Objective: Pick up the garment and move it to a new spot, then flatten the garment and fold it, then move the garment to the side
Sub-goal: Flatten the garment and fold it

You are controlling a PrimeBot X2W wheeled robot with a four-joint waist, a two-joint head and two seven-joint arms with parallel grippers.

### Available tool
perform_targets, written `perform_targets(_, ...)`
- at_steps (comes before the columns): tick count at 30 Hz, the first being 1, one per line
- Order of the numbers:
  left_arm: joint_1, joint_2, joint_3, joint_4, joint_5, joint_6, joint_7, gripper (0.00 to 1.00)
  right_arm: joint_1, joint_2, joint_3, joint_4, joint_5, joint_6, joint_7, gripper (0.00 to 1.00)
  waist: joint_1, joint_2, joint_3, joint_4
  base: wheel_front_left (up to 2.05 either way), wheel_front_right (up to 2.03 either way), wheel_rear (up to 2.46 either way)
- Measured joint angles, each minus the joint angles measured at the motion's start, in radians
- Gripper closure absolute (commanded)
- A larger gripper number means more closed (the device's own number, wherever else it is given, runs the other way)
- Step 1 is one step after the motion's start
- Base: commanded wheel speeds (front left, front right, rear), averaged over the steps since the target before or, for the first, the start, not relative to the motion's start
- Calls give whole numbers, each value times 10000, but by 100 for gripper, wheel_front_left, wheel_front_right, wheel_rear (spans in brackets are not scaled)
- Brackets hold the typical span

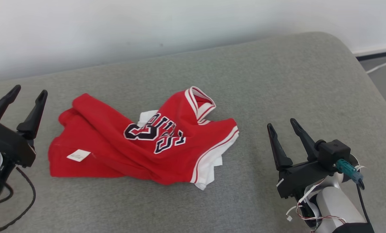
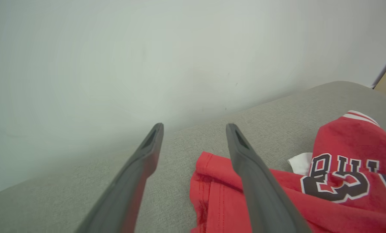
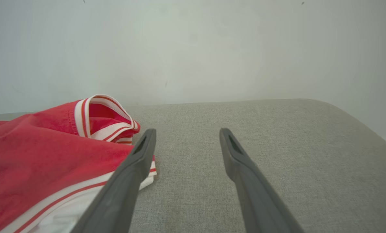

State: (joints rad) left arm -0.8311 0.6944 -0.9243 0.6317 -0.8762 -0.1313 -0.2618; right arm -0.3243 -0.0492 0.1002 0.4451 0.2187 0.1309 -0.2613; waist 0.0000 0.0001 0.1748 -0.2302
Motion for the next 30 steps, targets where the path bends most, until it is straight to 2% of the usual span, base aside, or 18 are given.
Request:
perform_targets(4,519,-81,947,-514,424,121,-2,0,88,-2,-84,0,-8,0,0,0,0,-1,-148,309,0,0,0)
perform_targets(7,1074,-460,1438,-938,769,355,0,0,194,4,-107,0,-29,0,0,0,0,0,-240,541,0,0,0)
perform_targets(13,1770,-1156,1902,-1375,1396,533,-2,0,275,4,-186,0,-130,0,0,0,-1,-1,-374,973,0,0,0)
perform_targets(17,2101,-1599,1921,-1310,1639,560,-2,0,283,-6,-261,-23,-265,0,0,0,-1,0,-399,1215,0,0,0)
perform_targets(21,2313,-1981,1662,-863,1521,395,125,0,360,-63,-345,-25,-362,0,4,0,0,-1,-435,1401,0,0,0)
perform_targets(30,2108,-2359,1337,355,861,81,702,0,418,-173,-230,-205,-424,0,178,0,-1,-1,-513,1466,0,0,0)
